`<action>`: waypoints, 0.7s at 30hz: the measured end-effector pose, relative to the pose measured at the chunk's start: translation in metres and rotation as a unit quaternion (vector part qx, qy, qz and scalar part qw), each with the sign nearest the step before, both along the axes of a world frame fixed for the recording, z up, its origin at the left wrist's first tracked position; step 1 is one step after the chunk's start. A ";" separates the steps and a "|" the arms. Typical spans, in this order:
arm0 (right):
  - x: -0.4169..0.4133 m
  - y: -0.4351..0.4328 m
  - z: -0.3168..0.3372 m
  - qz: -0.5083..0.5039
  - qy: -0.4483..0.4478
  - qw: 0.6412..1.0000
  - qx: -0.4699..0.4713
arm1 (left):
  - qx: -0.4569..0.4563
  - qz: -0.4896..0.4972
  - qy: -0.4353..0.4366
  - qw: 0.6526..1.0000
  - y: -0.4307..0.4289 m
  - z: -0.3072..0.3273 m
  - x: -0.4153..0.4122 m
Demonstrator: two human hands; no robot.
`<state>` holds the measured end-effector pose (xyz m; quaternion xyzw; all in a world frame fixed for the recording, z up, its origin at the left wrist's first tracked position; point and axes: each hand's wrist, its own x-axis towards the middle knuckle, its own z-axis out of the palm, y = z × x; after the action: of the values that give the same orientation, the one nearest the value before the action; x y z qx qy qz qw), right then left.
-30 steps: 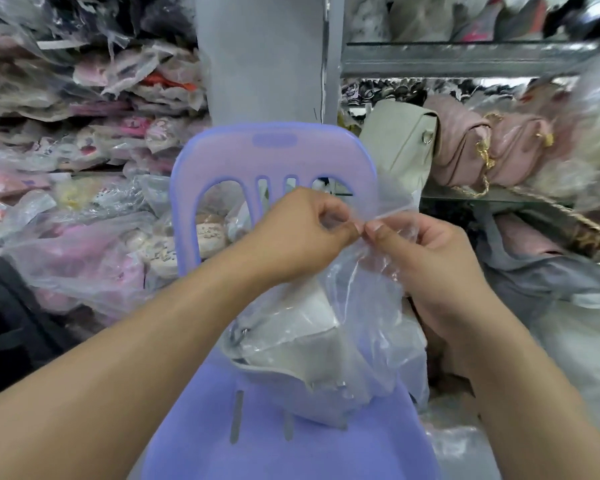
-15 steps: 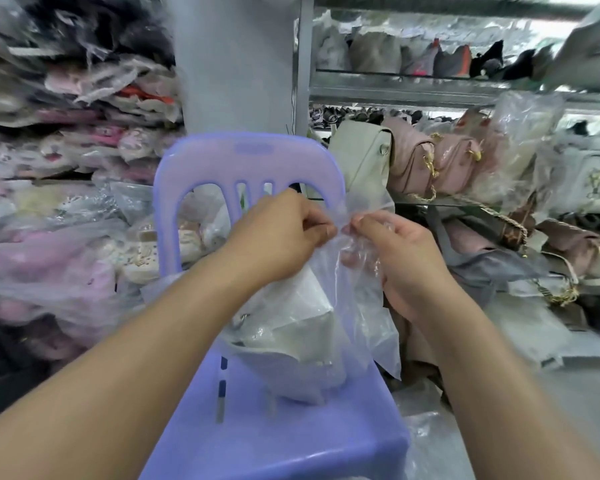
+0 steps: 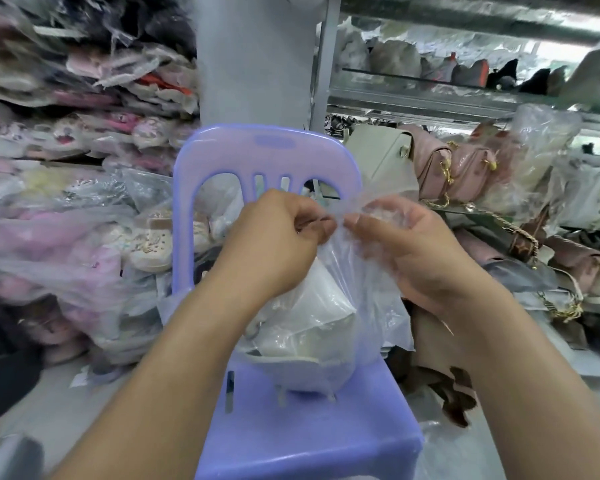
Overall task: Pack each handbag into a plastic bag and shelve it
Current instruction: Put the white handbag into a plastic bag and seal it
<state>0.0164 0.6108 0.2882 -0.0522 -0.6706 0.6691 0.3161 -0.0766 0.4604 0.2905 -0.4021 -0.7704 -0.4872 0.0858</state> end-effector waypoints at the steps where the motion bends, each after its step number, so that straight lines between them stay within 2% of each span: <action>1: 0.000 -0.001 -0.001 -0.003 -0.008 1.000 0.014 | 0.003 -0.004 -0.004 1.000 -0.001 0.000 -0.002; 5: -0.006 -0.007 0.001 -0.022 -0.007 0.999 0.033 | 0.011 -0.001 0.021 1.000 -0.007 0.000 -0.008; 16: -0.014 -0.014 0.003 -0.023 -0.020 0.999 0.031 | 0.021 -0.029 -0.011 0.999 -0.014 -0.001 -0.013; 21: -0.016 -0.016 0.004 -0.011 -0.023 0.999 0.040 | 0.008 -0.008 0.002 1.000 -0.011 -0.002 -0.012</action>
<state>0.0008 0.5948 0.2923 -0.0616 -0.7034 0.6368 0.3097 -0.0886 0.4495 0.2884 -0.4086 -0.7632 -0.4930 0.0869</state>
